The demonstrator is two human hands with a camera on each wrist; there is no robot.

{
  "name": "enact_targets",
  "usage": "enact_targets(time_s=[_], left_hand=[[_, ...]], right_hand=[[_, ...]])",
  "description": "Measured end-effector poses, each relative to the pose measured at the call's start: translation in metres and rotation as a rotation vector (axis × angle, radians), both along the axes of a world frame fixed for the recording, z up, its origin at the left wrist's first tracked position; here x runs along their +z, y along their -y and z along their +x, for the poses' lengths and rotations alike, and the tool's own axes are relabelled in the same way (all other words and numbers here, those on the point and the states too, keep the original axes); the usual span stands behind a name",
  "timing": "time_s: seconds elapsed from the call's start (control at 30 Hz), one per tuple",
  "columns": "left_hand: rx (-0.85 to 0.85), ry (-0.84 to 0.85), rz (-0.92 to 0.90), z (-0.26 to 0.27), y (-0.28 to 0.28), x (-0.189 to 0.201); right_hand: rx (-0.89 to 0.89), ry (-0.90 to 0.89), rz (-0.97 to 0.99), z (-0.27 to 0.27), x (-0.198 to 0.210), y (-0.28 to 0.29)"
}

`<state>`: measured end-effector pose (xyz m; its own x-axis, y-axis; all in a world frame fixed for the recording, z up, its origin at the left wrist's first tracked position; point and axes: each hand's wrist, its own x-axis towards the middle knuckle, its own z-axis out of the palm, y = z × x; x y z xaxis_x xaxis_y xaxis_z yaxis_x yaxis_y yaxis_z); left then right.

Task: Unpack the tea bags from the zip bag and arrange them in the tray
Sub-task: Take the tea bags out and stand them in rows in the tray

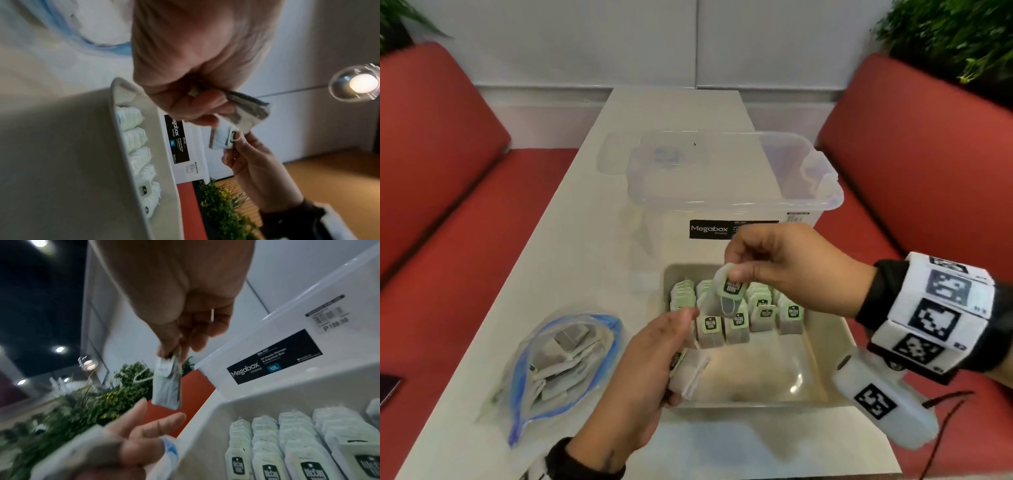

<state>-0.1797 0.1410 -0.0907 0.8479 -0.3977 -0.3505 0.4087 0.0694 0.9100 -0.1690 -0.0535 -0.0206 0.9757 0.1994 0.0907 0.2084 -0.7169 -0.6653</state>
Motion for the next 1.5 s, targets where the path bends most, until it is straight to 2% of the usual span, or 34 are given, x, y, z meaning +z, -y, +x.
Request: enact_targets(time_s=[0.07, 0.17, 0.27, 0.37, 0.53, 0.77, 1.0, 1.23, 1.5], left_hand=[[0.039, 0.182, 0.127, 0.001, 0.0, -0.002], [0.061, 0.408, 0.219, 0.002, 0.004, 0.0], [-0.044, 0.612, 0.282, 0.005, 0.009, 0.002], [-0.162, 0.717, 0.329, 0.011, 0.016, 0.003], [-0.281, 0.745, 0.313, 0.017, 0.023, -0.001], [-0.436, 0.794, 0.35, 0.018, 0.027, -0.002], [-0.261, 0.74, 0.326, 0.024, 0.021, -0.023], [-0.188, 0.797, 0.351, 0.023, 0.019, -0.036], [-0.21, 0.8, 0.36, 0.022, 0.017, -0.038]], right_hand=[[-0.041, -0.049, -0.021, 0.001, 0.002, 0.003], [-0.045, -0.069, -0.184, 0.0, 0.005, 0.004], [-0.049, -0.101, -0.247, -0.001, 0.006, 0.001], [-0.043, -0.132, -0.255, -0.003, 0.006, -0.002], [-0.038, -0.091, -0.303, -0.007, 0.006, -0.002], [-0.041, -0.136, -0.295, -0.008, 0.004, 0.003], [-0.067, -0.305, -0.545, 0.003, -0.01, 0.018], [0.0, -0.451, -0.842, 0.023, -0.047, 0.024], [-0.003, -0.497, -0.908, 0.037, -0.066, 0.025]])
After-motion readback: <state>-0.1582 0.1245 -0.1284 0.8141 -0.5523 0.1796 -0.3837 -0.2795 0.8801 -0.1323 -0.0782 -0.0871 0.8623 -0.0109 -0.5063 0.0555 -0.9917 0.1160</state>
